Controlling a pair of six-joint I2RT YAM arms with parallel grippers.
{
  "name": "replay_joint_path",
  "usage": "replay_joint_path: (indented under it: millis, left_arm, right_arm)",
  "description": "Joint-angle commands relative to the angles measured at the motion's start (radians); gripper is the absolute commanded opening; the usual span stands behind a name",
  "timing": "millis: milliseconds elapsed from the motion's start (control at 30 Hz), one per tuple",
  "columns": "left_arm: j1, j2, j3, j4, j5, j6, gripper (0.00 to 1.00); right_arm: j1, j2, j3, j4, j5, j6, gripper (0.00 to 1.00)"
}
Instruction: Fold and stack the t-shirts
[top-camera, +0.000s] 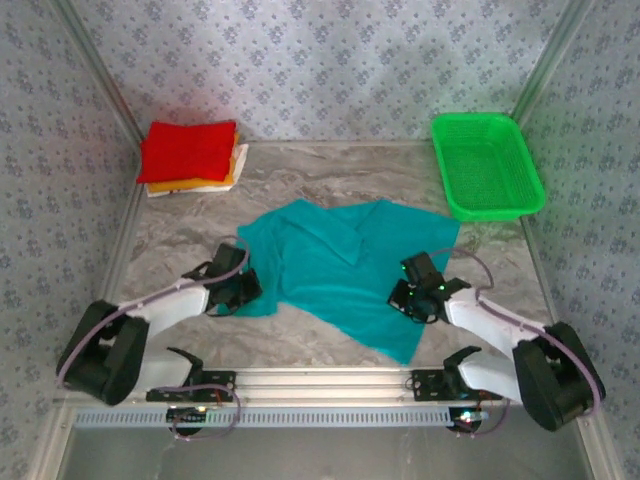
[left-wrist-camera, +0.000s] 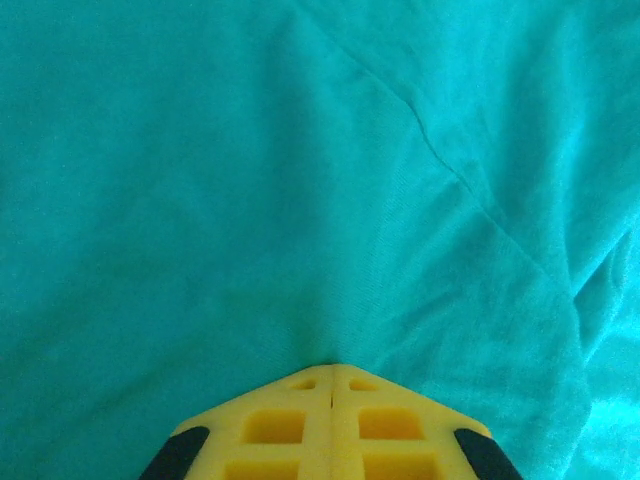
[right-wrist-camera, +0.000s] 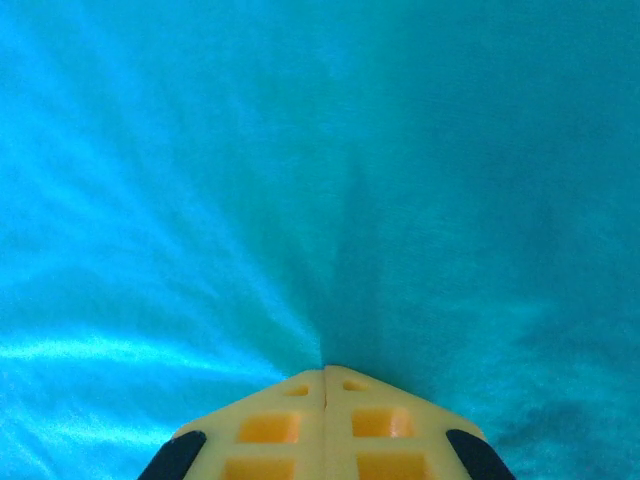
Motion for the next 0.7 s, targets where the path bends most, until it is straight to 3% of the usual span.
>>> replay_joint_path:
  millis: [0, 133, 267, 333, 433, 600, 667]
  left_arm:
    - [-0.066, -0.122, -0.041, -0.334, -0.088, -0.113, 0.0]
    - [-0.064, -0.275, 0.035, -0.438, -0.158, -0.045, 0.0]
    - [-0.064, -0.199, 0.282, -0.398, -0.233, 0.272, 0.0]
    - [-0.069, -0.073, 0.449, -0.342, -0.18, 0.491, 0.04]
    - [-0.102, 0.148, 0.697, -0.308, -0.094, 0.718, 0.13]
    - [-0.25, 0.556, 1.109, -0.436, -0.109, 0.899, 0.33]
    - [-0.304, 0.687, 1.234, -0.507, -0.109, 0.927, 0.55]
  right_arm:
    - [-0.076, -0.038, -0.018, -0.144, -0.01, -0.055, 0.0]
    - [-0.097, -0.003, 0.14, -0.13, -0.001, -0.218, 0.05]
    - [-0.099, 0.043, 0.242, -0.095, -0.004, -0.288, 0.09]
    - [-0.129, 0.083, 0.284, -0.068, -0.045, -0.288, 0.09]
    - [-0.163, 0.114, 0.342, -0.031, -0.059, -0.328, 0.14]
    - [-0.216, 0.006, 0.345, -0.002, 0.07, -0.277, 0.21]
    - [-0.238, -0.063, 0.305, 0.031, 0.13, -0.243, 0.22]
